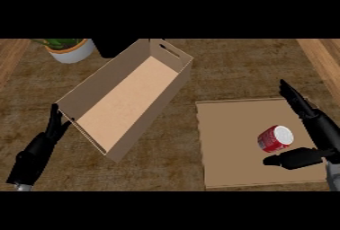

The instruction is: Pick the can from the tray and place it in the cardboard box

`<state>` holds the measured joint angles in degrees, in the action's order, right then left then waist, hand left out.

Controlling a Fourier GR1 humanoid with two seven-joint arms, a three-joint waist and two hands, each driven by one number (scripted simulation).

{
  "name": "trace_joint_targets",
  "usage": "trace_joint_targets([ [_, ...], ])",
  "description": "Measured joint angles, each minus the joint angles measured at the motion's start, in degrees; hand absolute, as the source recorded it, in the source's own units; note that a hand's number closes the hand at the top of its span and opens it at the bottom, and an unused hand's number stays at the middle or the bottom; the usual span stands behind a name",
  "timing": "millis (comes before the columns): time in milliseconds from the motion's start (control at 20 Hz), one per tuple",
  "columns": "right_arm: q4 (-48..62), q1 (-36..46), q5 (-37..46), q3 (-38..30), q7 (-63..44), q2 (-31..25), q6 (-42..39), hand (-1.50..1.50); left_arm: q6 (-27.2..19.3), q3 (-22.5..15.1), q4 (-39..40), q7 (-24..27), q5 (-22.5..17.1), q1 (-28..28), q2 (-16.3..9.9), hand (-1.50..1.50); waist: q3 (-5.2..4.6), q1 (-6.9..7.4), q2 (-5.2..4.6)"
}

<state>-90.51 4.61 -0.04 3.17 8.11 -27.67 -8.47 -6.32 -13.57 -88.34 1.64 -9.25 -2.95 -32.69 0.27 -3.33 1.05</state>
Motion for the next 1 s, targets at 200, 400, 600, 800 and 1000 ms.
trace_joint_targets([
  [200,-0.6,-2.8,12.9,1.2,7.9,-8.1,2.7,-1.5,-0.5,0.0,-2.0,-1.1,-1.1,-1.1,1.0,0.0,0.0,-0.59,-0.25],
  [400,-3.3,-7.0,21.3,0.5,15.7,-13.5,7.3,-1.5,-1.8,-0.4,-3.0,-2.4,-0.9,-1.6,2.4,0.0,-0.01,-1.1,-0.24],
  [600,-7.8,-11.8,25.1,-1.6,17.7,-18.0,8.9,-1.5,-2.4,-0.7,-3.7,-4.5,-0.8,-0.8,3.0,0.0,-0.13,-0.97,-0.23],
  [800,-13.1,-16.1,24.9,-3.7,15.9,-23.1,4.6,-1.5,-3.4,-1.1,-3.8,-5.5,-0.4,0.0,4.4,0.0,-0.28,-0.89,-0.27],
  [1000,-17.8,-19.4,23.5,-4.3,11.6,-26.3,-1.1,-1.5,-3.5,-1.8,-4.6,-6.3,-0.3,1.0,5.4,0.0,-0.36,-0.13,-0.41],
])
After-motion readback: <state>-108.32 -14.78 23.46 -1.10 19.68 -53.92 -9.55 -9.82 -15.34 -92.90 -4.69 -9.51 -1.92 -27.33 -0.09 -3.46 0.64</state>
